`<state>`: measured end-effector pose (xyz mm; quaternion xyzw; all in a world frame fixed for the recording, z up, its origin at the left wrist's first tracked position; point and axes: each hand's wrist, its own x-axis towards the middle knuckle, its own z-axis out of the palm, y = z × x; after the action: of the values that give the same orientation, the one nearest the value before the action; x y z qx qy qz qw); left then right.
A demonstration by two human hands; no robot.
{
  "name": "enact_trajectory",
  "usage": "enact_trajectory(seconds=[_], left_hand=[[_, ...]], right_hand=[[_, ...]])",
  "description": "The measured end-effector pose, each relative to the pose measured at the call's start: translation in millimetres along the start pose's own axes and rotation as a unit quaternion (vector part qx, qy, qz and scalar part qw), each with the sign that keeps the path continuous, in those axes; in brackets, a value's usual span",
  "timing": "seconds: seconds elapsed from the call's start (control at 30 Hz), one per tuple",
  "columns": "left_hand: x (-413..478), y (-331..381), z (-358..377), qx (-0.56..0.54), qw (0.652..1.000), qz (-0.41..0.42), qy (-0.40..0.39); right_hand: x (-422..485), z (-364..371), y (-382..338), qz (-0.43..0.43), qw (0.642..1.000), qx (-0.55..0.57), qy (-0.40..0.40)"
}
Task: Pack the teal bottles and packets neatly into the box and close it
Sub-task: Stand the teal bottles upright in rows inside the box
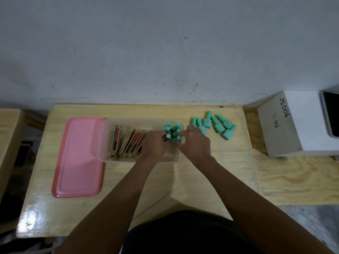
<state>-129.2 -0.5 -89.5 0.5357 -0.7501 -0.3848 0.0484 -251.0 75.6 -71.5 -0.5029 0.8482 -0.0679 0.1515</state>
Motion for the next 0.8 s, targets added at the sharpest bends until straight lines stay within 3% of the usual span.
enact_trajectory(seconds=[0.8], left_hand=[[-10.5,-6.9,5.2,-0.029,0.998,-0.032,0.048]], right_hand=[[-3.2,-1.0,13.7,-0.016,0.998,0.049,0.038]])
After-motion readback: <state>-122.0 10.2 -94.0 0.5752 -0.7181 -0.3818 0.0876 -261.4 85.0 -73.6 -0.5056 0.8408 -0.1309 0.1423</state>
